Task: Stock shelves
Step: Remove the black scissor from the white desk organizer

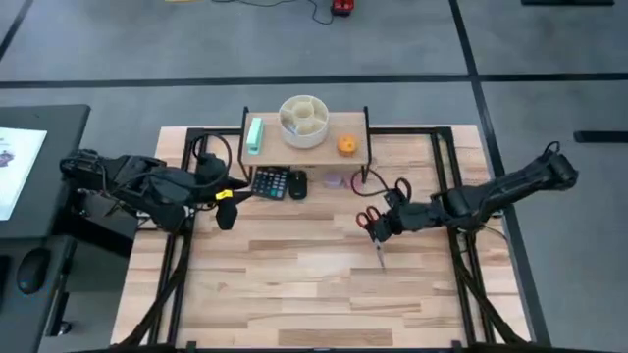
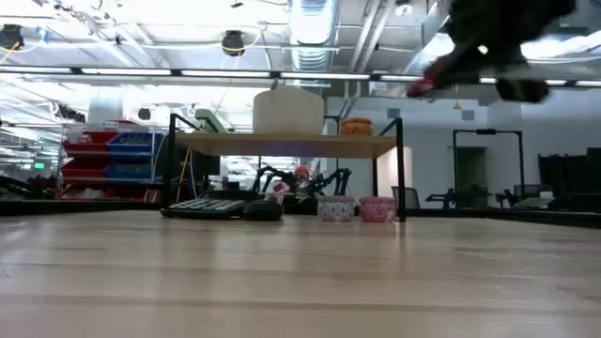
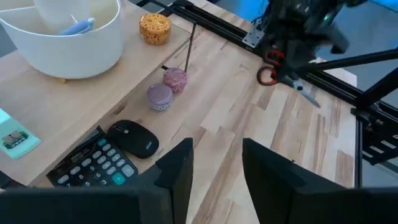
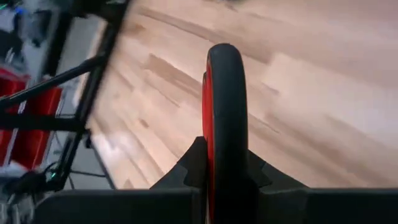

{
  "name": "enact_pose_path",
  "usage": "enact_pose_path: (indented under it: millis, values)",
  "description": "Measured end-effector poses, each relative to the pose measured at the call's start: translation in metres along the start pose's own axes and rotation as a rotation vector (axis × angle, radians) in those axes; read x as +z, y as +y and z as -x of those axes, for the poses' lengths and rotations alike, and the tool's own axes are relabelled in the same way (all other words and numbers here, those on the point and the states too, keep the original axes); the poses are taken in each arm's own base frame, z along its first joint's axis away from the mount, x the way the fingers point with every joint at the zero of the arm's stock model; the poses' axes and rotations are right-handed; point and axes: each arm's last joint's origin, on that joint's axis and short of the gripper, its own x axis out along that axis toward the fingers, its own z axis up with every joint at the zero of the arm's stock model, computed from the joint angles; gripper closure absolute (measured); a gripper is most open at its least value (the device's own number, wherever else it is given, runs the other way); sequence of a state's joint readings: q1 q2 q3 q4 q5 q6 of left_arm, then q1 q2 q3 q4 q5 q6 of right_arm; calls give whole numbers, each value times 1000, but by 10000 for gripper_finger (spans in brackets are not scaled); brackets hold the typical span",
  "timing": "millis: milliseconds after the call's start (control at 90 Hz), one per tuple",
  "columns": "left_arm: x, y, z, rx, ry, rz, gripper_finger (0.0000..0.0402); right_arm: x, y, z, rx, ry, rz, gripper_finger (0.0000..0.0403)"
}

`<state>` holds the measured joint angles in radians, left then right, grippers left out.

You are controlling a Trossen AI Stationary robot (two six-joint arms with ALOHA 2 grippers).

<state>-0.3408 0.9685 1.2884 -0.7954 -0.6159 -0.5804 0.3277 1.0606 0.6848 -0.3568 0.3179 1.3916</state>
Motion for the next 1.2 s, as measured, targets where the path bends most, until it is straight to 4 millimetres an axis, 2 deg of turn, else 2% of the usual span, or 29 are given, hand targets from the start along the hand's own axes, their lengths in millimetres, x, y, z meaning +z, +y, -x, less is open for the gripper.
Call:
enact_pose_path:
  millis: [256,578,933,1200]
  values:
    - [0,0,0,0,0,0,286,-32,-53,-4,-104,26,-195,381]
    - [0,0,0,0,0,5,286,-42,-91,-7,-244,7,-247,380]
    - [0,0,0,0,0,7,286,-46,-109,-12,-283,10,-287,372]
    - [0,0,0,1,0,8,286,-47,-111,-12,-303,76,-218,319]
